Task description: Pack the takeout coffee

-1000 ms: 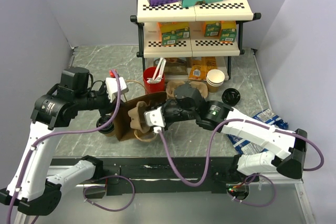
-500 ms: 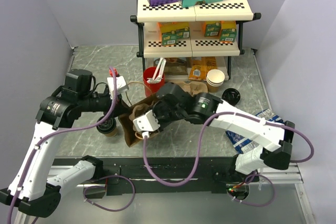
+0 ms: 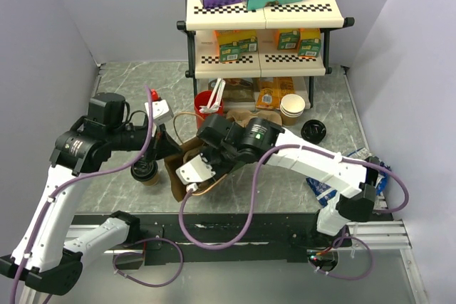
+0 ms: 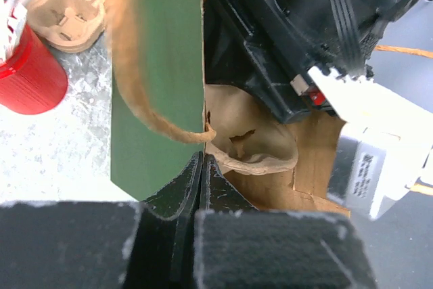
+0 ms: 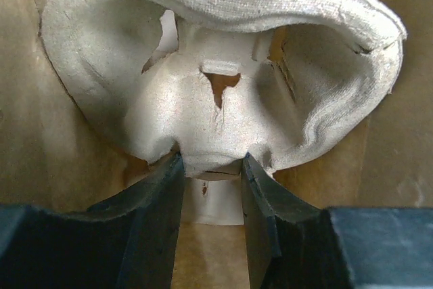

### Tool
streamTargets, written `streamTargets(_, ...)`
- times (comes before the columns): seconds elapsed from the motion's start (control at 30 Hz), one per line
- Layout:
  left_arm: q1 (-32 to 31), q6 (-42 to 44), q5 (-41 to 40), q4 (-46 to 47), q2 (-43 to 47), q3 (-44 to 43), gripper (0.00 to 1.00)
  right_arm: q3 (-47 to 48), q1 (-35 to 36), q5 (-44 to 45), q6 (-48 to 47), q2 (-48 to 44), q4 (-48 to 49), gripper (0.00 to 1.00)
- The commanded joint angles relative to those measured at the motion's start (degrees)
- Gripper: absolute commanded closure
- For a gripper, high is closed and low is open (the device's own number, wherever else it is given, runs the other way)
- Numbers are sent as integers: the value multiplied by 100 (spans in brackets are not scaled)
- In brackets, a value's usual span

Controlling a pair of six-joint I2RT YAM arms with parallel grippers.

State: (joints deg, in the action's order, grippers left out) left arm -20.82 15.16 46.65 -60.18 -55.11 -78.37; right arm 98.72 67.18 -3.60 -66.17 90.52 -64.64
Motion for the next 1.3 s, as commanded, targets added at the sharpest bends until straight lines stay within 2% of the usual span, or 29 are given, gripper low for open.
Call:
streamTargets(0.0,-19,-250,309,253,71,41,99,385,41,333,-45,290,-619,100)
streamTargets(0.27,-19,-723,652,560,27,286,99,332,41,351,280,563,-664,100)
streamTargets(0.4,-10,-1128,836,701,-26,419,99,350,41,684,491,774,-778,100)
streamTargets(0.67,-10,-1480,863,788,-429,200,99,306,41,905,816,1081,-1042,100)
streamTargets(1.1,-10,-1472,1038,920,-746,252,99,-704,-152,1142,1027,1029,-436,100)
streamTargets(1.27,-10,-1481,1056,1009,-816,296,99,-853,-231,993,1185,1143,-488,100)
